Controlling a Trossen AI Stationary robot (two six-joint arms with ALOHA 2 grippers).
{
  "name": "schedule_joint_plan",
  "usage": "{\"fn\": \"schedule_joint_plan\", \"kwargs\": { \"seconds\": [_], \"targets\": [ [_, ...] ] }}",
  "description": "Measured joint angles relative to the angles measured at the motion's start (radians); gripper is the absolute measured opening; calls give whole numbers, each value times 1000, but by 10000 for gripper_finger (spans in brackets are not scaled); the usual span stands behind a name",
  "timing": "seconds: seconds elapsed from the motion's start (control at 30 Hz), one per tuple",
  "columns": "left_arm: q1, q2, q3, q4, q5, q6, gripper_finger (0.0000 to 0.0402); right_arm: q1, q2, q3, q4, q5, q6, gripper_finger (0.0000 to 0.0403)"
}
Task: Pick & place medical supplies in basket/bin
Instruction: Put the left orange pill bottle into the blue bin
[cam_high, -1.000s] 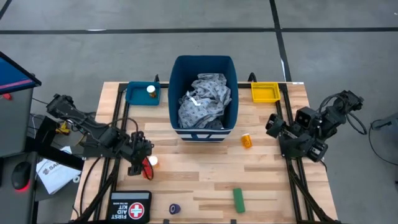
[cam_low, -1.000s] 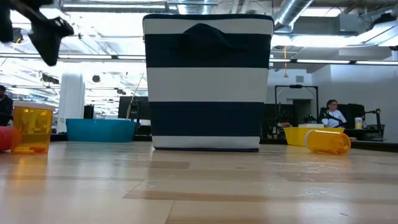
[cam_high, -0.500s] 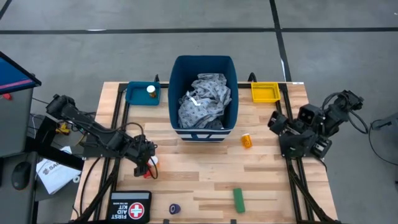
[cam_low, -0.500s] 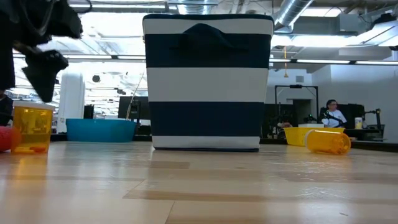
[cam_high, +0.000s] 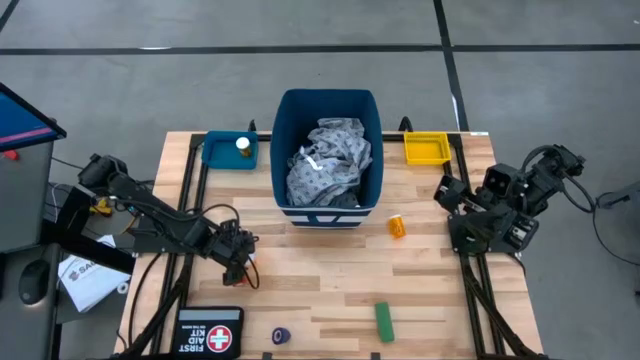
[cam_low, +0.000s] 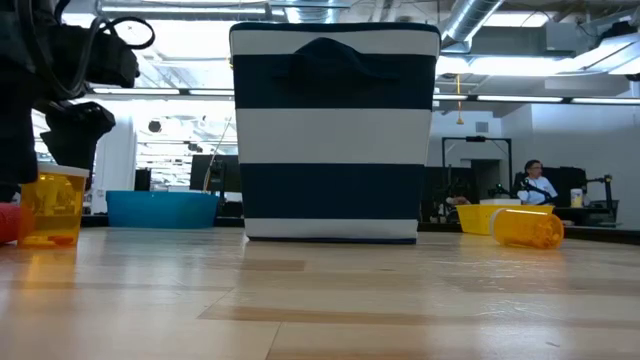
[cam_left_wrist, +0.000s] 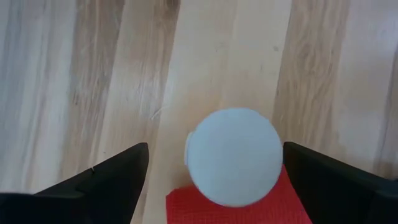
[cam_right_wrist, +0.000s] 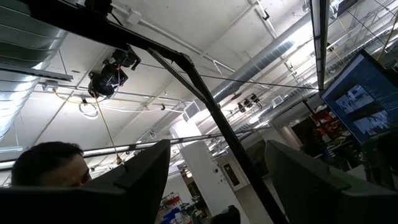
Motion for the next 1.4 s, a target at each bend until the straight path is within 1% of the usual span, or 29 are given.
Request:
{"fn": "schedule_joint_plan", "kwargs": {
  "seconds": [0.27,0.63,0.77,0.93,1.0,1.1,1.27,1.4],
  "targets": [
    [0,13,0,8,0,-49,333,0,0,0,0,2,0,260],
    [0,13,0,14,-4,-84,281,0,0,0,-8,2,0,260],
    [0,13,0,13,-4,-103,251,0,0,0,-9,2,0,260],
    [0,12,0,13,-4,-109,204,0,0,0,-9,2,0,260],
    [3,12,1,13,-4,-113,193,0,0,0,-9,2,0,260],
    [16,11,1,14,-4,-133,193,0,0,0,-9,2,0,260],
    [56,11,1,14,-3,-136,210,0,0,0,-9,2,-3,260],
    [109,-31,1,-6,-3,-140,197,0,0,0,-9,2,-3,260]
  ]
}}
